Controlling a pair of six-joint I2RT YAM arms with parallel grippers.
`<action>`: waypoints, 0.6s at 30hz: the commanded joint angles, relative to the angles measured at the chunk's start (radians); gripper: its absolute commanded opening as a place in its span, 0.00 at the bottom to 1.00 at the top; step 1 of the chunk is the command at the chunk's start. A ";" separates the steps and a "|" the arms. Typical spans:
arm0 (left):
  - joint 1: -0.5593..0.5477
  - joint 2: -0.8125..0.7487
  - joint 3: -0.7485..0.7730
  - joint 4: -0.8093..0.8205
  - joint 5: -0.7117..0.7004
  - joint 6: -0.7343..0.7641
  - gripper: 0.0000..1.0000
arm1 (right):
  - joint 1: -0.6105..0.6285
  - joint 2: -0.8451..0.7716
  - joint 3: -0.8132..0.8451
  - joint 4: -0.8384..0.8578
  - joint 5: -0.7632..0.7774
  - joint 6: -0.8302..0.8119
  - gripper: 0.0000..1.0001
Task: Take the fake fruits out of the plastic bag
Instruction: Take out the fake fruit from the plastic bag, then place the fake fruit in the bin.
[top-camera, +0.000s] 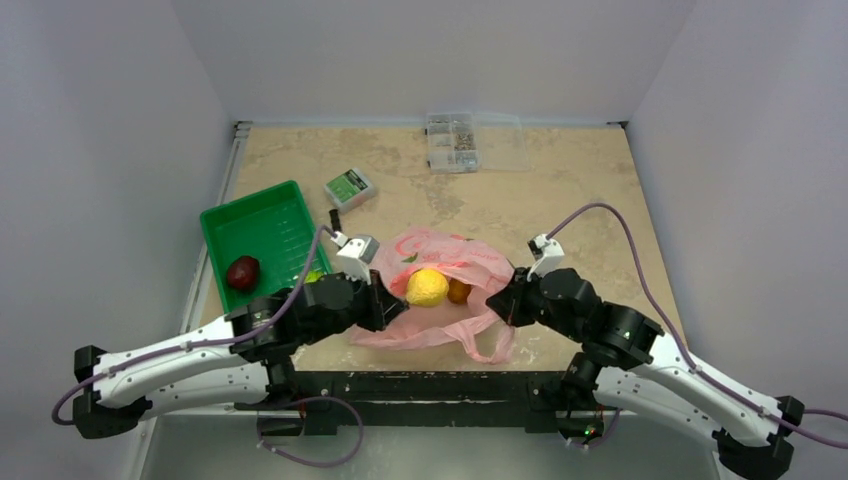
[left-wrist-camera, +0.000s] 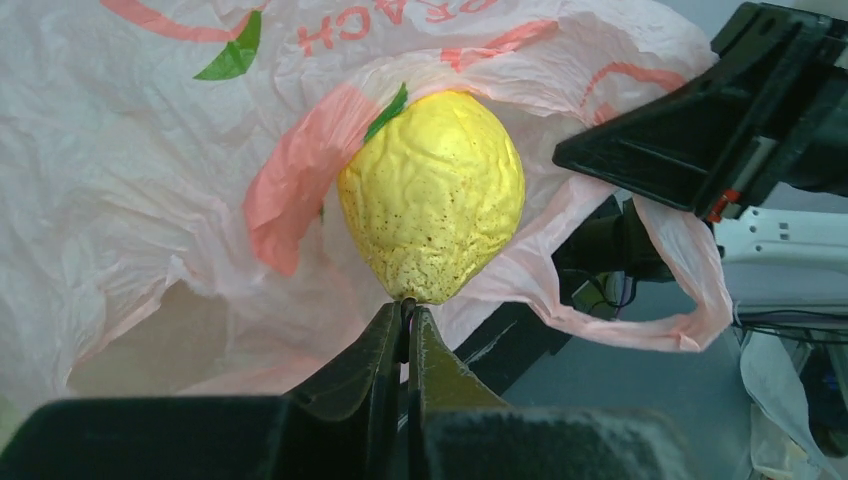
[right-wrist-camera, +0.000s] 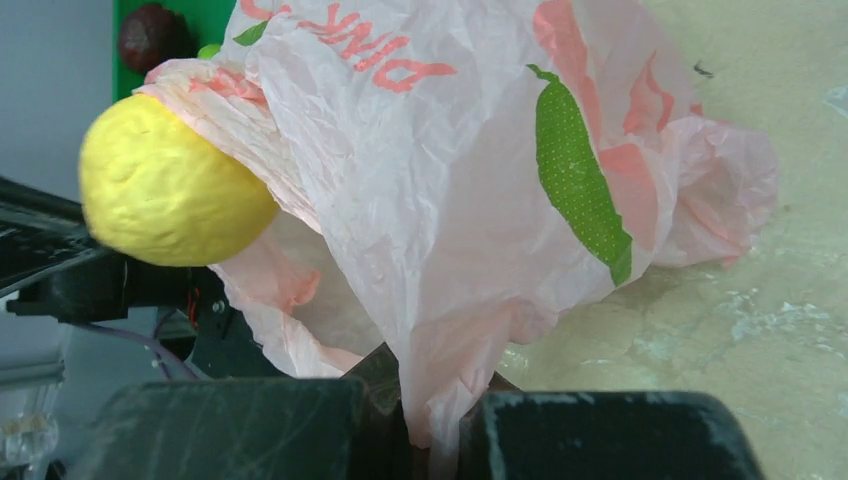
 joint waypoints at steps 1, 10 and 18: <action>0.016 -0.123 0.067 -0.077 0.018 0.125 0.00 | -0.003 -0.039 0.073 -0.107 0.167 0.061 0.00; 0.125 -0.163 0.253 -0.510 -0.309 0.158 0.00 | -0.003 -0.117 0.078 -0.135 0.223 0.078 0.00; 0.429 -0.078 0.202 -0.525 -0.298 0.242 0.00 | -0.003 -0.099 0.079 -0.123 0.189 0.058 0.00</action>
